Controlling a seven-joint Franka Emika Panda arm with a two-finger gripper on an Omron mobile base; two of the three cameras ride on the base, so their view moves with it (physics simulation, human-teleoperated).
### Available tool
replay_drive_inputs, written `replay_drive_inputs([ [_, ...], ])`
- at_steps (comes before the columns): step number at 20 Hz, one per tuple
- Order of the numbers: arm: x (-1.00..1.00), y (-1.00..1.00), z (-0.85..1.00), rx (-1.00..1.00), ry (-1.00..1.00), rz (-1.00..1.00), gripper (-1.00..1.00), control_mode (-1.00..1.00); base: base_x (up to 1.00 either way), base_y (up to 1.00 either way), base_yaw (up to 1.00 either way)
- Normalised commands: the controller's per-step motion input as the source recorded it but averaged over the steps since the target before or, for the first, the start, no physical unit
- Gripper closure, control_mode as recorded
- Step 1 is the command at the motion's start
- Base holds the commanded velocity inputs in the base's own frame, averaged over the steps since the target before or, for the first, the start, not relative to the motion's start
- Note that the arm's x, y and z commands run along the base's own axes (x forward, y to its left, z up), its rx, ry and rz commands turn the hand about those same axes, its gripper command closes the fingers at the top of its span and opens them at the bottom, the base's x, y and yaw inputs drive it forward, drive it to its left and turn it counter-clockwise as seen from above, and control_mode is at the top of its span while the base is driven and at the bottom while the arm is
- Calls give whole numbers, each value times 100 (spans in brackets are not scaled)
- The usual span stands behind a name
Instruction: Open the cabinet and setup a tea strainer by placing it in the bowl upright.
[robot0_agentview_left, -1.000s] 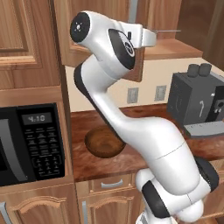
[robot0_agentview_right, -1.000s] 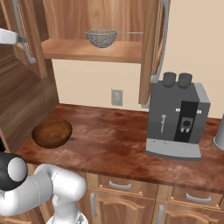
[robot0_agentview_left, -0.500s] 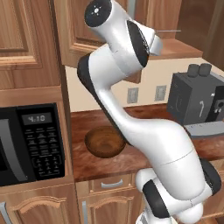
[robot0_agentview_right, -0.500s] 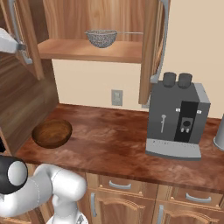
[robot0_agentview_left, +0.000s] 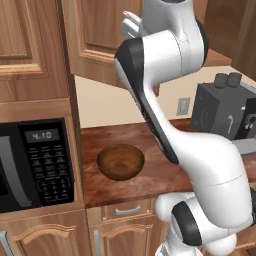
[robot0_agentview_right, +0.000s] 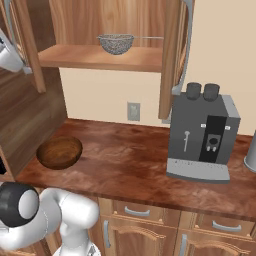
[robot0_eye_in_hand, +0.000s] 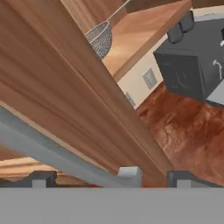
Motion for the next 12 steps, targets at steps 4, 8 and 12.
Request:
replay_drive_inputs([
  [4,-5,5,29,9,14,9,-100,-100,0,0,0],
  [8,-6,21,8,0,5,10,-100,-100,0,0,0],
  [12,-38,8,1,0,0,14,-100,-100,0,0,0],
])
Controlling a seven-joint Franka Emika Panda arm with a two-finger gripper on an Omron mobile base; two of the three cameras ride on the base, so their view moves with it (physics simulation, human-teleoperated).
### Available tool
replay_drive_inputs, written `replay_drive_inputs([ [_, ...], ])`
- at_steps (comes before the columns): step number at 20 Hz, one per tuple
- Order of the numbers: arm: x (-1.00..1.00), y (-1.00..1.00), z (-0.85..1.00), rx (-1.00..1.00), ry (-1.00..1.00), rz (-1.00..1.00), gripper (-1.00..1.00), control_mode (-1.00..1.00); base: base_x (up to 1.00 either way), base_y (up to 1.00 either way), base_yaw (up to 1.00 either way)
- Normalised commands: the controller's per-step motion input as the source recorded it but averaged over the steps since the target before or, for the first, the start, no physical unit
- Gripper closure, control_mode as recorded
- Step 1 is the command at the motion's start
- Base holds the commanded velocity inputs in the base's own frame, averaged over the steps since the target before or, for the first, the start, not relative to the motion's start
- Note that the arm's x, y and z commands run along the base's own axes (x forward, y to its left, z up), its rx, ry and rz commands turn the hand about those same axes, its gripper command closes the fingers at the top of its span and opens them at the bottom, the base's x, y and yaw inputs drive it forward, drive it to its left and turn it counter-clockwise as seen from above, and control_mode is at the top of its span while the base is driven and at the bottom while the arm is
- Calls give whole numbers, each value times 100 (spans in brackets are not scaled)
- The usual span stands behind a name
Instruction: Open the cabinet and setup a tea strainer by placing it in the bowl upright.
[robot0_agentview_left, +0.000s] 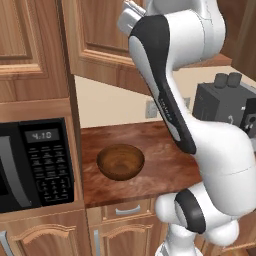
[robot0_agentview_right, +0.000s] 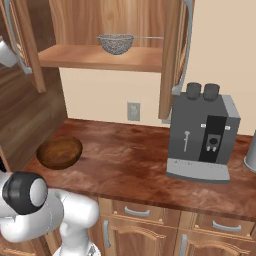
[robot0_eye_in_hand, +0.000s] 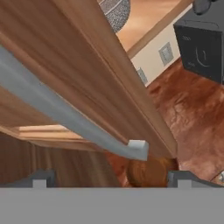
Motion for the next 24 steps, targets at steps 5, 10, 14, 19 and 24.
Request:
replay_drive_inputs([
  [5,-61,-13,0,17,-6,15,-100,-100,0,0,0],
  [10,-33,-60,-23,36,-3,19,-100,-100,0,0,0],
  [14,-31,-62,-23,32,-3,20,-100,-100,0,0,0],
  [19,-7,-24,-10,17,0,12,-100,-100,0,0,0],
  [24,5,-4,-15,23,0,4,-100,-100,0,0,0],
])
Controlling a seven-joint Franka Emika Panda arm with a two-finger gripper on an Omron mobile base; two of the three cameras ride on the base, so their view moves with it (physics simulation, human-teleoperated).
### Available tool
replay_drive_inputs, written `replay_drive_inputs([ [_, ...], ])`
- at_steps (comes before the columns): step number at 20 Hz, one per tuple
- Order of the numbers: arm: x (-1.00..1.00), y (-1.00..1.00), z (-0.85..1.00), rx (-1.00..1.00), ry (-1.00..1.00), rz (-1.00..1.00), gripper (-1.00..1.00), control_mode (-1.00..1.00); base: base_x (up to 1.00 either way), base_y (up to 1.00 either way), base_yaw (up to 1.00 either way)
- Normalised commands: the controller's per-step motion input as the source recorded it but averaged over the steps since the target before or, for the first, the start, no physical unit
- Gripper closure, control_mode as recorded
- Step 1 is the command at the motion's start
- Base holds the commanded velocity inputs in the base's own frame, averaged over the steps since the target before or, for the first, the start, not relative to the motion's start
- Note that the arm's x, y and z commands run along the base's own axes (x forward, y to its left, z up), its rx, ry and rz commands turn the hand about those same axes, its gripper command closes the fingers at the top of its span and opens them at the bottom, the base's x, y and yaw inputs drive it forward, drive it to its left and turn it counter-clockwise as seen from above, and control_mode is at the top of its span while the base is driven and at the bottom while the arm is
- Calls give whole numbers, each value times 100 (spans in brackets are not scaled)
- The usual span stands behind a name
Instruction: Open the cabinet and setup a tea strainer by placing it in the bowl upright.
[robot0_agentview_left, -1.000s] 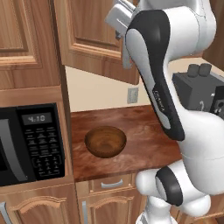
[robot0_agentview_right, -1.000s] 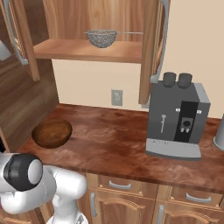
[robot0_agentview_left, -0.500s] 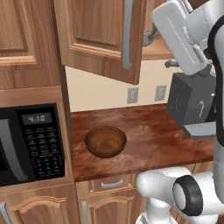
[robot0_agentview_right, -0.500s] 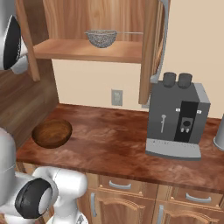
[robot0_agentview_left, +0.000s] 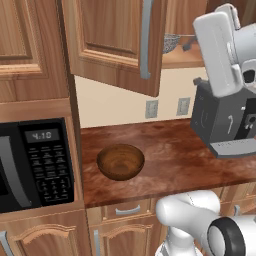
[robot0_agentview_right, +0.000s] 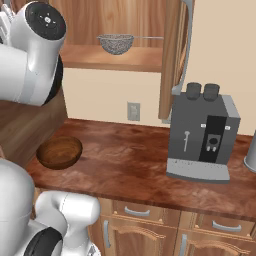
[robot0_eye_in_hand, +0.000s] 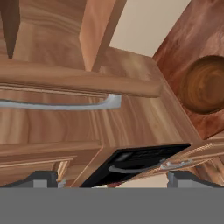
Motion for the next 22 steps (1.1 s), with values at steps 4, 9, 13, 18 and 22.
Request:
replay_drive_inputs([
  [4,12,-12,-33,18,0,0,-100,-100,0,0,0],
  [9,28,-3,-28,3,5,2,-100,-100,0,0,0],
  [13,57,0,-1,3,20,1,-100,-100,0,0,0],
  [18,38,0,0,14,17,4,-100,-100,0,0,0],
  [22,29,0,0,23,16,6,-100,-100,0,0,0],
])
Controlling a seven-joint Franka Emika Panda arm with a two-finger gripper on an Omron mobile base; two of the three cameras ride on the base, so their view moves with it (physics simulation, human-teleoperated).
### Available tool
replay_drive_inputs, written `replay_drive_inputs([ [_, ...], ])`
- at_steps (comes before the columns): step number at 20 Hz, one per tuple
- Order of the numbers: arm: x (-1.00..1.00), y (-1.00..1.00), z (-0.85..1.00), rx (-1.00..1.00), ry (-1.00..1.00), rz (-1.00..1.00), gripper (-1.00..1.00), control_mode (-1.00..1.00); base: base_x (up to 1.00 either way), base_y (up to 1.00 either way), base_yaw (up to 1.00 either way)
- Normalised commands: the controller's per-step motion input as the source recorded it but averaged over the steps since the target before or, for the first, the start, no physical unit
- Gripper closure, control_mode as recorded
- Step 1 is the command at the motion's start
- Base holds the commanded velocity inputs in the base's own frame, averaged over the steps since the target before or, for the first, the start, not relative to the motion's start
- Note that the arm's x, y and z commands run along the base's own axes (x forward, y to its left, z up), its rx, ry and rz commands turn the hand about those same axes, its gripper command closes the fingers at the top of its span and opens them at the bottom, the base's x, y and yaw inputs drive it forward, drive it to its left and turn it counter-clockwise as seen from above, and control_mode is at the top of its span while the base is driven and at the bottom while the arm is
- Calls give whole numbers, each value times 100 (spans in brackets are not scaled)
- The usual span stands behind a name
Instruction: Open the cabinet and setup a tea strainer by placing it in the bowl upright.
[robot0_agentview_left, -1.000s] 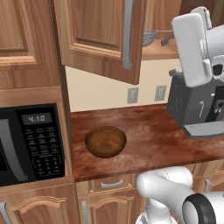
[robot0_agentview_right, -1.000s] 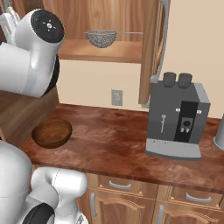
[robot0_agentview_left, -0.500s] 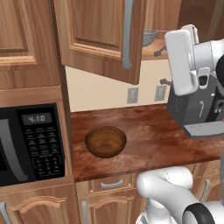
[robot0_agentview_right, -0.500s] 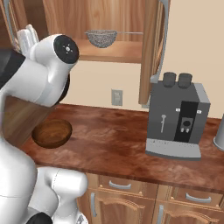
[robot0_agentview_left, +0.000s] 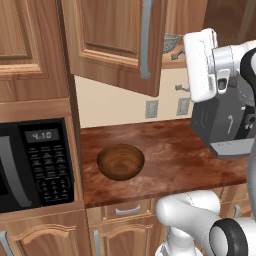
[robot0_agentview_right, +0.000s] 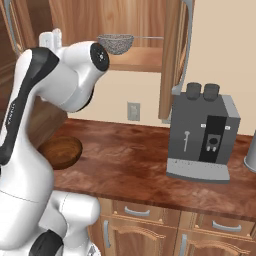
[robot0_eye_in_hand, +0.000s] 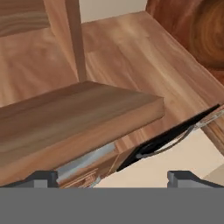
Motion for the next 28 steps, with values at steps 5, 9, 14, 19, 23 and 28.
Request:
replay_drive_inputs([
  [5,32,-2,-4,17,15,7,-100,-100,0,0,0],
  [9,31,0,-7,9,11,5,-100,-100,0,0,0],
  [14,34,0,-12,3,6,1,-100,-100,0,0,0],
  [19,28,6,-12,2,2,5,-100,-100,0,0,0],
  [23,15,24,-30,0,0,6,-100,-100,0,0,0],
  [28,21,14,-20,1,-3,4,-100,-100,0,0,0],
])
